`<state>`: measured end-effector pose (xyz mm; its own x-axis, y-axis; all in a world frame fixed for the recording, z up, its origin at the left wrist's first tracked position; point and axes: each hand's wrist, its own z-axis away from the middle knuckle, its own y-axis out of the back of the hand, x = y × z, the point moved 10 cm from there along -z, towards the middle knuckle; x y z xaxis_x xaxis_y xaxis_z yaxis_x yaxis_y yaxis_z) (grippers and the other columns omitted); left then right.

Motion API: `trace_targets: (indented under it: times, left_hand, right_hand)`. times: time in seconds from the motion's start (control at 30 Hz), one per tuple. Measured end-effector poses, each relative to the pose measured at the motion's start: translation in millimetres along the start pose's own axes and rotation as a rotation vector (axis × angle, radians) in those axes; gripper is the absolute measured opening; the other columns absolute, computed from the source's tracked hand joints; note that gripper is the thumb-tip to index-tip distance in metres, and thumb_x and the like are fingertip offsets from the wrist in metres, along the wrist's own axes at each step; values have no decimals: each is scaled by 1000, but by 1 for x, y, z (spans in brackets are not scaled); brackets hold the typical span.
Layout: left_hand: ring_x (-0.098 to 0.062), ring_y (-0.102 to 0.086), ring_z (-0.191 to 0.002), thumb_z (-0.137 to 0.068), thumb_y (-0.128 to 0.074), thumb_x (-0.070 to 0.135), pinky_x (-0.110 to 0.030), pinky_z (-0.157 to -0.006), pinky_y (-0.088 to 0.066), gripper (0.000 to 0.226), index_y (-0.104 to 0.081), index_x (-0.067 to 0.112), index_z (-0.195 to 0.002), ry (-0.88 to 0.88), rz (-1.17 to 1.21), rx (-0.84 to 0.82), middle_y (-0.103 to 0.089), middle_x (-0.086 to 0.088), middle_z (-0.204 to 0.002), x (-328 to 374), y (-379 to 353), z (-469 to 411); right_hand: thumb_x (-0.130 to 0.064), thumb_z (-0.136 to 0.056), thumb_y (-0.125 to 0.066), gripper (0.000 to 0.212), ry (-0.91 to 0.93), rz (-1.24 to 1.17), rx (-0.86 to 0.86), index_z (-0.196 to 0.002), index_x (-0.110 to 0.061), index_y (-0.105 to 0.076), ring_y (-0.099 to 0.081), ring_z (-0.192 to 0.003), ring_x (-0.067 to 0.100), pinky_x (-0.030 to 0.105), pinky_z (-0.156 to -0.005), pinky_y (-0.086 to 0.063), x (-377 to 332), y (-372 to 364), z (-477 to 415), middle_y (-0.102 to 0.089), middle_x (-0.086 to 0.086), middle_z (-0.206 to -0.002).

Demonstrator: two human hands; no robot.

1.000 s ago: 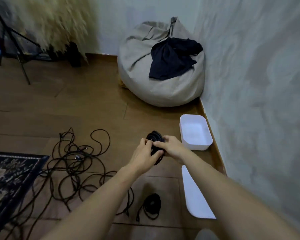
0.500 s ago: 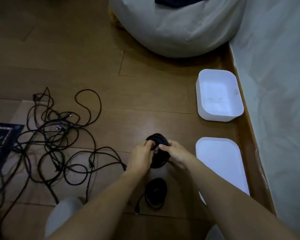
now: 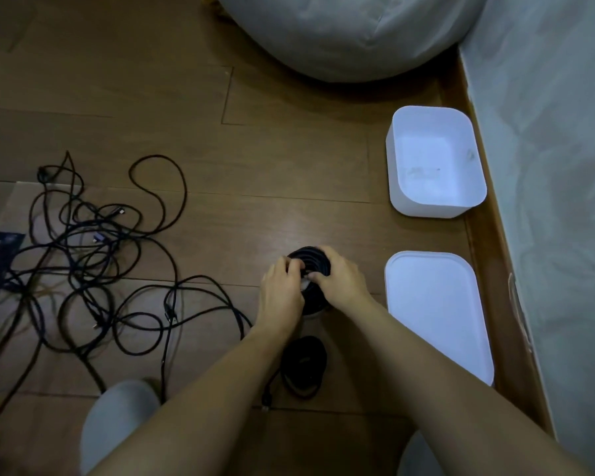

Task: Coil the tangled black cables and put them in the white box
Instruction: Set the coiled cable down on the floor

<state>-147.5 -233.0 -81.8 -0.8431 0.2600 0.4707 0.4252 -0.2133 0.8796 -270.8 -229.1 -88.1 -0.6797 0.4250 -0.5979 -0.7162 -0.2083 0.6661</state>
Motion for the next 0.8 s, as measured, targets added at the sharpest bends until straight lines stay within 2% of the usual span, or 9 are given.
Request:
trace_targets:
  times: [0.1,0.2,0.4,0.5,0.67,0.8]
  left_hand:
    - [-30,-60,-106,-90,-63,-5,-35,-82,-48,32,-61,2,-121,67,98,37,-57,-15,-117,-7,7,0]
    - [-31,-62,-101,-95,-58,-7,-22,-75,-34,23,-64,0,-117,108,146,87,-60,-15,-114,-12,15,3]
    - [-33,-63,-89,-95,-61,3,-34,-63,-38,23,-62,3,-118,-12,50,57,-58,-15,-110,-2,16,4]
    - [-30,-59,-81,-94,-62,15,-33,-59,-35,17,-62,4,-108,-71,-34,44,-58,-13,-101,6,14,5]
    - [-29,-58,-74,-82,-78,4,-32,-55,-30,20,-64,5,-96,-135,-98,67,-59,-11,-90,8,13,2]
    - [-29,-58,-81,-82,-80,7,-35,-55,-42,19,-69,6,-98,-157,-115,124,-63,-10,-94,7,18,3]
  right_hand:
    - [-28,-101,-63,55,29,9,32,-152,-28,-44,-55,-131,25,34,-101,-44,-5,2,3,-59,0,-144]
    - [-29,-100,-63,56,59,18,45,-152,-28,-44,-53,-133,23,33,-102,-42,-7,5,4,-58,-1,-145]
    - [-28,-102,-60,58,50,160,34,-155,-25,-39,-54,-132,27,37,-103,-44,-7,3,1,-58,3,-146]
    - [-27,-102,-60,58,10,134,42,-155,-26,-39,-56,-131,27,36,-102,-46,-4,2,3,-59,3,-144]
    - [-26,-100,-61,57,-15,76,40,-154,-27,-41,-58,-128,27,36,-101,-49,0,2,3,-62,3,-141]
    - [-25,-100,-63,56,-22,58,35,-152,-27,-43,-59,-126,26,34,-98,-48,1,2,3,-62,2,-140]
